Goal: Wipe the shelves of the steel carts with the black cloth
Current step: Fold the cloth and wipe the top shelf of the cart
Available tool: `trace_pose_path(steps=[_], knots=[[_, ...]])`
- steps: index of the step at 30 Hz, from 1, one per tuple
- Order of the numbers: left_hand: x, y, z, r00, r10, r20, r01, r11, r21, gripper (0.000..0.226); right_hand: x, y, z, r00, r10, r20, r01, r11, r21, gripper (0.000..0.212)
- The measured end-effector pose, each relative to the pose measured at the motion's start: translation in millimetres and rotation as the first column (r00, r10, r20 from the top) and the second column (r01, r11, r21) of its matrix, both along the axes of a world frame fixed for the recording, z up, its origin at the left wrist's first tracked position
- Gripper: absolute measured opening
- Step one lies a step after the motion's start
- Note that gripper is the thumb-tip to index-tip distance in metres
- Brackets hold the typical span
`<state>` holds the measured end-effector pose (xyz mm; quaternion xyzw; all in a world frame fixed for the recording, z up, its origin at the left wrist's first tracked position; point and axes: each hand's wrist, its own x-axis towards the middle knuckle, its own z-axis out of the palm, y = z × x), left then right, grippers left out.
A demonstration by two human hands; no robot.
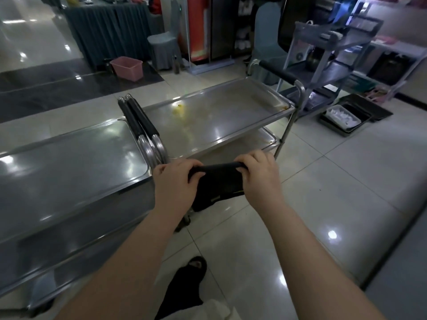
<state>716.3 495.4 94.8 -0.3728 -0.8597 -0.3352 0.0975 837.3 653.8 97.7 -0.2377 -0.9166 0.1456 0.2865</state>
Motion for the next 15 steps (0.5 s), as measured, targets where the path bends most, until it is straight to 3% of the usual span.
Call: trace_pose_path(steps=[9,15], knots=[[-98,57,-35,0.998,0.015,0.065,-0.012,0.999,-0.048,0.012,-92,49,-46,1.0,-0.027,0.001,0.027,0.996,-0.09,0.016],[-190,98,-60,0.978,-0.056,0.199,0.078,0.991,-0.105,0.009,-172,97,-57,0.976,0.092,0.199,-0.054,0.981,-0.187,0.014]])
